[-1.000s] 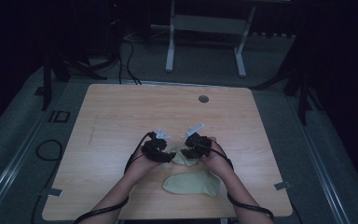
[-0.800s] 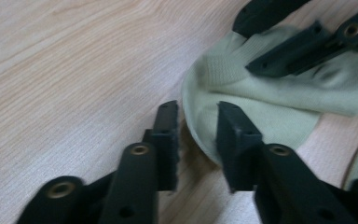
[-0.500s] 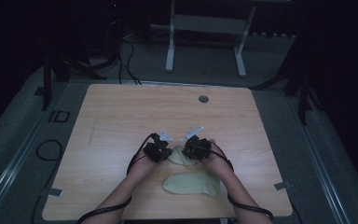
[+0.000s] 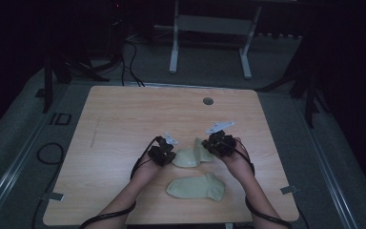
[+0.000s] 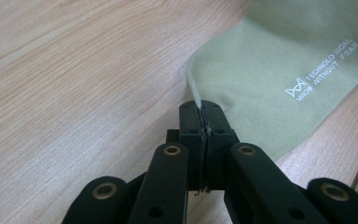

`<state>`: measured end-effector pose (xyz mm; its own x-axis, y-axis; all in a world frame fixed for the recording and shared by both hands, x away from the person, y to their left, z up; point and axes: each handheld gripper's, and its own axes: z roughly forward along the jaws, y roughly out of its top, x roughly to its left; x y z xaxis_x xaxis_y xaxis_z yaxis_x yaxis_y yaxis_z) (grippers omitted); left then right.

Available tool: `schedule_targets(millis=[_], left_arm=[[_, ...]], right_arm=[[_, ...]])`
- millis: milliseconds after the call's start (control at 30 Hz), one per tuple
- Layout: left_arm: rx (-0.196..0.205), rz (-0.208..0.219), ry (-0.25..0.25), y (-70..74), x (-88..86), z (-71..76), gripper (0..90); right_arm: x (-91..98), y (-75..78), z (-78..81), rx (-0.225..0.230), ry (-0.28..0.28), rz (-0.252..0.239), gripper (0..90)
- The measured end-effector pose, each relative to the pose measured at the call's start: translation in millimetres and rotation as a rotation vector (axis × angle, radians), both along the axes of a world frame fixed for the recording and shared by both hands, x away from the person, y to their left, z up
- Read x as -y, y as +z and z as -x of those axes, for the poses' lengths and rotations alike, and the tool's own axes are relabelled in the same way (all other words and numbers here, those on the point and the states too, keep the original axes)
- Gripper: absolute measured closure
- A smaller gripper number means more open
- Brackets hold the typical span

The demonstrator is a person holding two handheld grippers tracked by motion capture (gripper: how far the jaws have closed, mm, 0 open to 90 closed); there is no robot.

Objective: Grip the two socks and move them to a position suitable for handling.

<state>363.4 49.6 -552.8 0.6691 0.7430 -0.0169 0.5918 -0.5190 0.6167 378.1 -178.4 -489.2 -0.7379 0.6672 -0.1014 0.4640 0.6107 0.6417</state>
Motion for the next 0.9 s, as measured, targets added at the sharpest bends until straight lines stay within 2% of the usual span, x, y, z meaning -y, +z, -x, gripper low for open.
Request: schedule_targets(millis=[33, 167, 267, 400, 467, 500, 533, 567, 700, 733, 767, 800, 833, 900], left_arm=[[-0.005, 0.003, 0.008, 0.2, -0.3, -0.6, 88.3], [-0.003, 0.011, 0.017, -0.4, -0.5, 0.5, 88.3], [0.01, 0.012, 0.018, -1.3, -0.2, 1.8, 88.2], [-0.009, 0.013, 0.015, -0.3, 0.2, 2.6, 88.1], [-0.009, 0.008, 0.006, 0.2, 1.7, 4.7, 86.8], [0.0, -0.001, -0.003, 0.7, 2.3, 5.7, 76.7], [0.021, -0.006, -0.013, 1.4, 2.7, 7.3, 62.9], [0.035, -0.01, -0.019, 2.9, 1.8, 8.7, 56.1], [0.054, -0.003, 0.007, 9.0, -3.1, 9.5, 56.5], [0.07, 0.008, 0.03, 14.9, -5.9, 10.5, 56.5], [0.077, 0.02, 0.031, 17.4, -6.4, 11.6, 63.8], [0.085, 0.021, 0.028, 20.8, -6.1, 13.0, 65.5], [0.093, 0.013, 0.027, 23.0, -5.1, 14.0, 69.7], [0.107, -0.009, 0.03, 27.9, -3.0, 14.2, 69.6]], right_arm=[[0.0, 0.0, 0.0, 0.0, 0.0, 0.0, 84.9], [20.2, -8.2, -0.4, -0.025, -0.053, 0.0, 84.6], [31.1, -20.0, -1.2, -0.052, -0.079, -0.003, 84.5], [38.5, -37.3, -5.6, -0.09, -0.103, 0.015, 83.9], [40.4, -42.7, -7.8, -0.108, -0.119, 0.017, 80.9], [40.6, -44.1, -8.4, -0.11, -0.126, 0.024, 79.1], [40.7, -44.3, -8.1, -0.1, -0.132, 0.035, 76.8], [41.2, -43.3, -7.8, -0.095, -0.131, 0.036, 72.5], [43.2, -36.0, -5.8, -0.084, -0.13, 0.024, 68.0], [43.5, -32.9, -4.4, -0.076, -0.13, 0.017, 68.0], [43.6, -26.5, -0.2, -0.063, -0.128, -0.003, 69.1], [43.4, -24.8, 1.5, -0.063, -0.125, -0.013, 70.1], [40.8, -23.5, 6.1, -0.065, -0.11, -0.027, 72.5], [38.2, -24.2, 9.0, -0.06, -0.098, -0.025, 72.2]])
